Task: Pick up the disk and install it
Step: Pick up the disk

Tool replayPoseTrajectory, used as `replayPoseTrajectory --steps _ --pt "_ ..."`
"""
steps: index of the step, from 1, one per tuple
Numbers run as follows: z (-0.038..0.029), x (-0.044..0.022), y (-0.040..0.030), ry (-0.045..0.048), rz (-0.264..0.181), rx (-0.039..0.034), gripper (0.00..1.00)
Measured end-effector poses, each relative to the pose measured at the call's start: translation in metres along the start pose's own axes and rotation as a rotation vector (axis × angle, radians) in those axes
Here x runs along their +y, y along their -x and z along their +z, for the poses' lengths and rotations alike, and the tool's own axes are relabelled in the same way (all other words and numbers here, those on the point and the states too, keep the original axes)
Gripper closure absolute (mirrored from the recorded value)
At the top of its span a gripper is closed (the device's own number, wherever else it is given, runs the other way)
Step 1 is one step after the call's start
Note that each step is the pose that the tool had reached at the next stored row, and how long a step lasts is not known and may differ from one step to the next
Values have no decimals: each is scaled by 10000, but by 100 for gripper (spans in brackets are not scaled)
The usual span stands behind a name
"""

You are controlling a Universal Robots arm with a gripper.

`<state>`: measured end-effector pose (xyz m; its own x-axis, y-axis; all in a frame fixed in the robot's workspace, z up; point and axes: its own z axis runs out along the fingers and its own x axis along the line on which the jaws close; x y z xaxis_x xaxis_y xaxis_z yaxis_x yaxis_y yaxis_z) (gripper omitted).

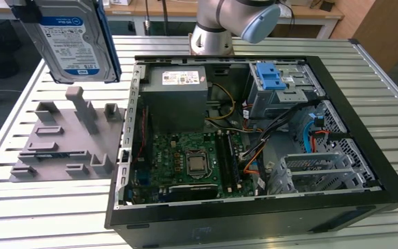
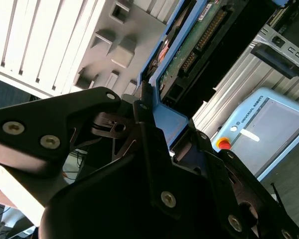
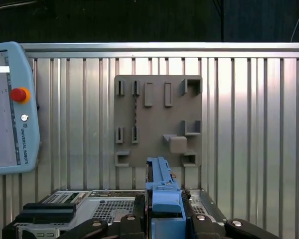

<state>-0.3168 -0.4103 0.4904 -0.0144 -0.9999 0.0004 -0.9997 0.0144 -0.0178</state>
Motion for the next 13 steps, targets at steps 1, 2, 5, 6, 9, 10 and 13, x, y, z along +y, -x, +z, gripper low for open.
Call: replayPoseTrajectory --steps 1,2,5,6,9,10,13 --pt "0 -13 -6 0 0 0 64" --pt "0 -25 -12 0 1 0 64" --pt "1 -62 -31 1 4 1 64" --pt "1 -75 -37 0 5 0 64" --pt "2 -113 -55 0 8 0 64" --pt "2 -127 -62 0 9 0 64" --pt "3 -168 -79 0 11 0 64"
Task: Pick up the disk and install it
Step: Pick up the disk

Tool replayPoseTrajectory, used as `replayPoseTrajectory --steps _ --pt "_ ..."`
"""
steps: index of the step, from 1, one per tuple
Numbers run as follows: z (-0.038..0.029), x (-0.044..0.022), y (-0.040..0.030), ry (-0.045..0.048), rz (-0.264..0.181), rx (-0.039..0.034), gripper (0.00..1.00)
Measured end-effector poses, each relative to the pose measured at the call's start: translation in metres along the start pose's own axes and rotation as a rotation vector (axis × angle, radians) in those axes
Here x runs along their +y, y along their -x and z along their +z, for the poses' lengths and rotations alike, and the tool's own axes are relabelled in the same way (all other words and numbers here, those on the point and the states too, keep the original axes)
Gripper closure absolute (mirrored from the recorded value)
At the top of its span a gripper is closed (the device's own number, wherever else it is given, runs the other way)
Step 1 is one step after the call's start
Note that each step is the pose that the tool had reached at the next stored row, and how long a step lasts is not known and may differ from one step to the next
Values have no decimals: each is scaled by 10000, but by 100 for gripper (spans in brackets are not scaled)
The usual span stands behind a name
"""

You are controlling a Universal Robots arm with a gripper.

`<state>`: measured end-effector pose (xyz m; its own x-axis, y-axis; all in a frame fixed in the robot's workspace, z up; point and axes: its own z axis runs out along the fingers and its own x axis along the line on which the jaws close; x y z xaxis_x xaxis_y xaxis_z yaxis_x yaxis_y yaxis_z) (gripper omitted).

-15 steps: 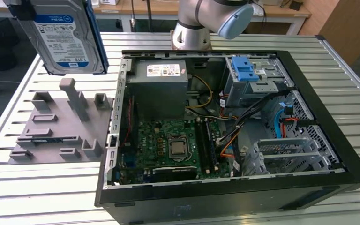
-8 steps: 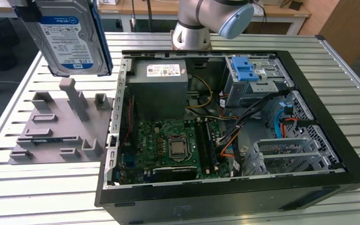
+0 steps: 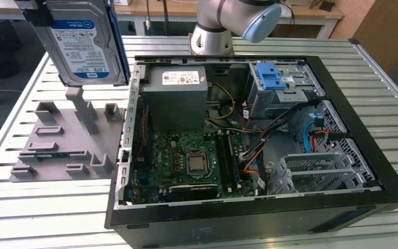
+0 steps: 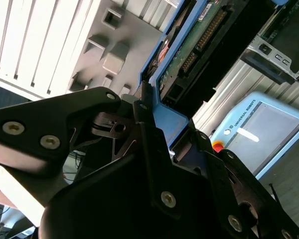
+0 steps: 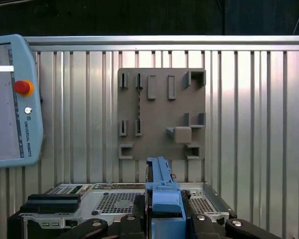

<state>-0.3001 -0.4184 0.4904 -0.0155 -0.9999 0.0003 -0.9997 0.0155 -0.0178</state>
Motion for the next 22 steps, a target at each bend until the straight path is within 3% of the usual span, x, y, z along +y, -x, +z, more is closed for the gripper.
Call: replayPoseTrajectory --steps 22 --pt "6 -340 -123 0 10 0 64"
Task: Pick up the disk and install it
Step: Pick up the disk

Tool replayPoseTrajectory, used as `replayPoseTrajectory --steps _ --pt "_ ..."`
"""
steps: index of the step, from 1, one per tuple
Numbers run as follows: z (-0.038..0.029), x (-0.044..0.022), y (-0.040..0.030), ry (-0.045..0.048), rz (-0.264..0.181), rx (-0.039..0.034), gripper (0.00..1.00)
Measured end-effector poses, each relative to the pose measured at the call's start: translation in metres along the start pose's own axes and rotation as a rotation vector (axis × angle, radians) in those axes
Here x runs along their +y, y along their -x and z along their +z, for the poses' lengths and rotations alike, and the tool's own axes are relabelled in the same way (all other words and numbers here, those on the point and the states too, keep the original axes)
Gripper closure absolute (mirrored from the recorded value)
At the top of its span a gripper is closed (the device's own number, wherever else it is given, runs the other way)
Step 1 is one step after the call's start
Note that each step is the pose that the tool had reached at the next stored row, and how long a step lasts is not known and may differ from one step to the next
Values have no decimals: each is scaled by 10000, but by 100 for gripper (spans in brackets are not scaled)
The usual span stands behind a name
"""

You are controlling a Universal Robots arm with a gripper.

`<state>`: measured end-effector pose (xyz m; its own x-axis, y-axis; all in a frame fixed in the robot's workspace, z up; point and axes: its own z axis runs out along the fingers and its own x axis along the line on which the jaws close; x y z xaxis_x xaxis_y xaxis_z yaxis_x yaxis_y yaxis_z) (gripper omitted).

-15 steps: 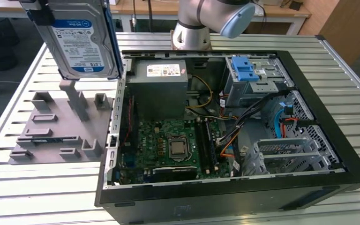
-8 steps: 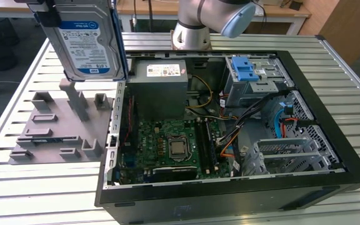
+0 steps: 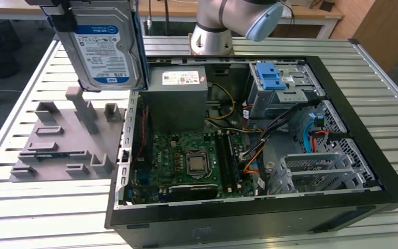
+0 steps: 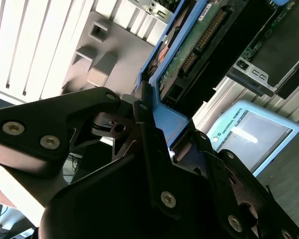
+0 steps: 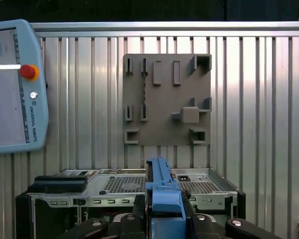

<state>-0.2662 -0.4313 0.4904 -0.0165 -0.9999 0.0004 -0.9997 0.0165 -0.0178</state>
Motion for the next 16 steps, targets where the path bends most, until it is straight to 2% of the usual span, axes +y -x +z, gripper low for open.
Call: replayPoseTrajectory --steps 16 --pt "5 -274 -74 0 4 0 64"
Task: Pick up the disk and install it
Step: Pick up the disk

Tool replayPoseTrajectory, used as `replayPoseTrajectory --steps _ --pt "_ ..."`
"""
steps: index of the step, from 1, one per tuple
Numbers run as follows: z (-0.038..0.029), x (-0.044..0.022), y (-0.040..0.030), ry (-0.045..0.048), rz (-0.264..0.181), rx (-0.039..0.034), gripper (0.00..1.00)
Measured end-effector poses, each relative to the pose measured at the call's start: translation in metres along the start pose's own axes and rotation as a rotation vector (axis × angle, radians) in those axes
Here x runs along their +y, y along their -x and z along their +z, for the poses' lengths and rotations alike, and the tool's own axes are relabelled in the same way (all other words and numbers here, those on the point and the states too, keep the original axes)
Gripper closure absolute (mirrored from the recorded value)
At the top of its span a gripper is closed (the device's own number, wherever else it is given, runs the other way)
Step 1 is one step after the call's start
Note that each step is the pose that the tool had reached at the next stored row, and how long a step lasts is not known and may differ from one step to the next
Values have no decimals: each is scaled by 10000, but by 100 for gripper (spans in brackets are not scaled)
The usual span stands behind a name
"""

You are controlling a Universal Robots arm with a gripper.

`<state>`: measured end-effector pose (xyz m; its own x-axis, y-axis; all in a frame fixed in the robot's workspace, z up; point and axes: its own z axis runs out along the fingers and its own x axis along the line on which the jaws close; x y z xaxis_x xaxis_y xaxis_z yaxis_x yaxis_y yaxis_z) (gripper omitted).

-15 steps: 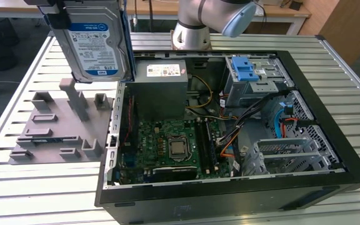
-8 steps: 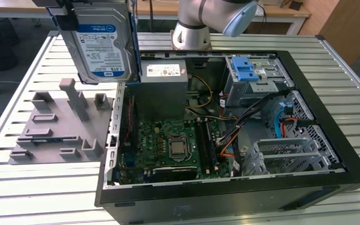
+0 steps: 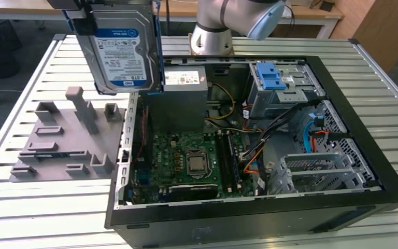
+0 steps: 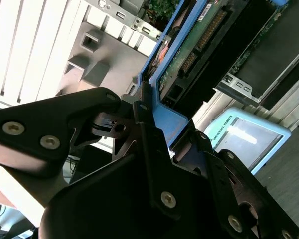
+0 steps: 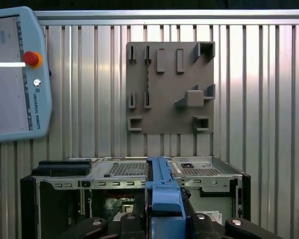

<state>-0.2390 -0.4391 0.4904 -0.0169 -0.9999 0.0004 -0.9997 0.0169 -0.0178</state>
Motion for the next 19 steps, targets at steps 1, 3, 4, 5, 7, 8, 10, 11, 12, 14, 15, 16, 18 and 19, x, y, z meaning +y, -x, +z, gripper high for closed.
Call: replayPoseTrajectory --steps 1,3,4,5,7,8,10,11,12,14,15,16,18,19 --pt "0 -19 -4 0 0 0 64" --pt "1 -56 -11 0 0 0 64" --pt "1 -74 -14 0 0 0 64" --pt "2 -94 -18 1 1 0 64" --pt "3 -131 -26 0 0 0 64" --pt "3 -150 -29 0 1 -1 64" --pt "3 -188 -35 0 1 0 64" --pt "4 -207 -38 0 1 0 64" --pt "4 -226 -41 0 1 0 64" --pt "5 -266 -47 0 1 0 64" --pt "5 -285 -50 0 1 0 64" --pt "5 -305 -53 0 1 0 64" --pt "6 -343 -59 0 0 0 64" --pt "7 -363 -61 0 0 0 64"
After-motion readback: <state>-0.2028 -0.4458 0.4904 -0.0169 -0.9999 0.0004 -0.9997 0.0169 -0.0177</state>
